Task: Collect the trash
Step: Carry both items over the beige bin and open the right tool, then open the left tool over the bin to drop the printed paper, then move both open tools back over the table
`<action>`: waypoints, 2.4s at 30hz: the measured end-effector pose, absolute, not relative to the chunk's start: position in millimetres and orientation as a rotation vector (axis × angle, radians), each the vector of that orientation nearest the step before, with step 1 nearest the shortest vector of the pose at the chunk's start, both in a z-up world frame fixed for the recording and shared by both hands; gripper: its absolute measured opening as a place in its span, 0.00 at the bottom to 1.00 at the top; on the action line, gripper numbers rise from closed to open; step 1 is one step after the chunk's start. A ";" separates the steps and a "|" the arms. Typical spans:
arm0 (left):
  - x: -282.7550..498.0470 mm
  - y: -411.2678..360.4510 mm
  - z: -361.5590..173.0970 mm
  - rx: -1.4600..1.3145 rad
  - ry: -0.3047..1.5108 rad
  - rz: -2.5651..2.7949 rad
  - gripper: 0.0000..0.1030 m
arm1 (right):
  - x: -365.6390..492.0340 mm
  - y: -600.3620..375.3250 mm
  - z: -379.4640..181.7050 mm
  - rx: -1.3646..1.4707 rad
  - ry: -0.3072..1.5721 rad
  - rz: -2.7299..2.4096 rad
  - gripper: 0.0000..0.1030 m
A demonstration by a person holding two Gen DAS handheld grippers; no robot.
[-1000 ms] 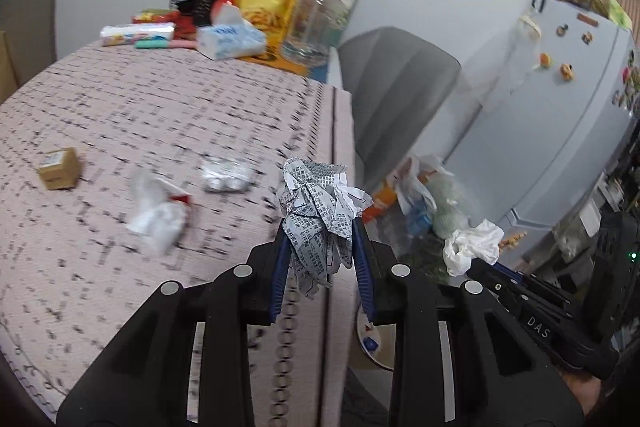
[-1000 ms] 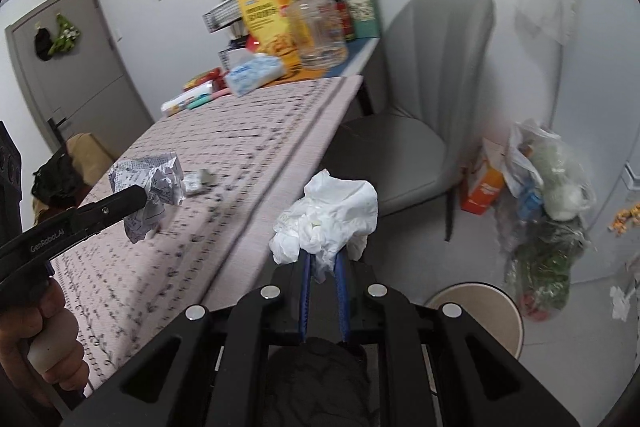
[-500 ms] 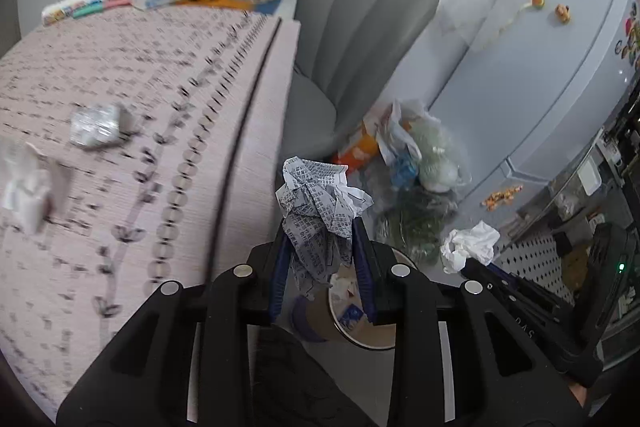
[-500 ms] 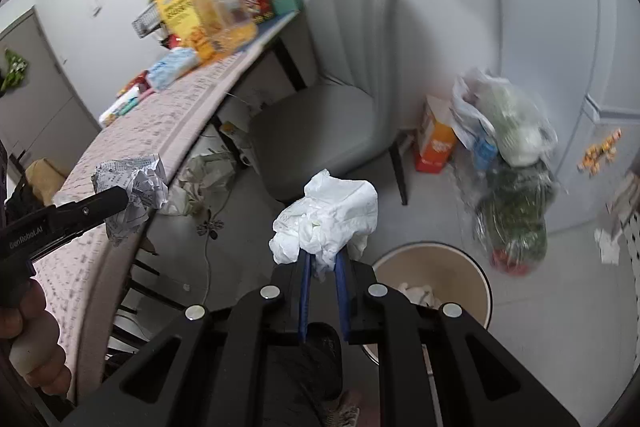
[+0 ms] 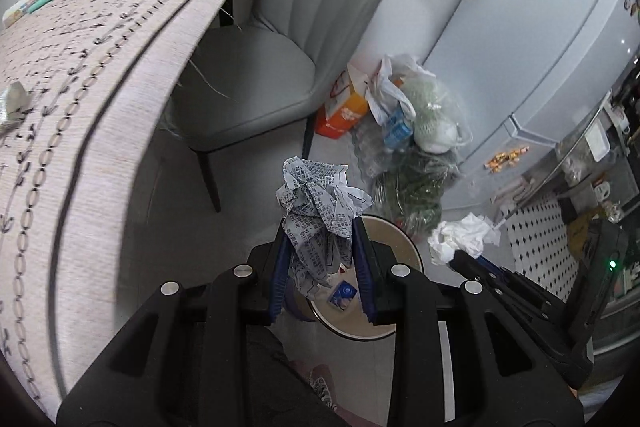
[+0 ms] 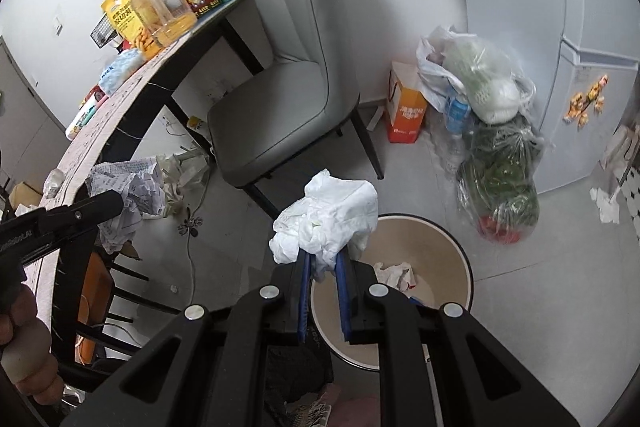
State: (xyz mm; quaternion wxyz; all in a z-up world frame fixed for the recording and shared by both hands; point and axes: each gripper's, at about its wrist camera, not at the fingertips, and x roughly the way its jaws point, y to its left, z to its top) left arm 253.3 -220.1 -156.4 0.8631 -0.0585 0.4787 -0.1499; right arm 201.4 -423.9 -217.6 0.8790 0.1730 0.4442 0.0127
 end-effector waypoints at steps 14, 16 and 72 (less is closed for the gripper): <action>258.0 -248.1 -186.3 -0.131 1.085 -0.353 0.29 | 199.2 -459.7 -243.3 0.466 0.917 -0.014 0.55; 259.4 -259.8 -196.3 -0.126 1.113 -0.371 0.29 | 195.9 -467.0 -243.0 0.480 0.911 -0.025 0.55; 200.9 -22.5 -76.0 -0.391 0.746 -0.200 0.94 | 183.6 -261.1 -93.3 0.220 0.738 0.166 0.92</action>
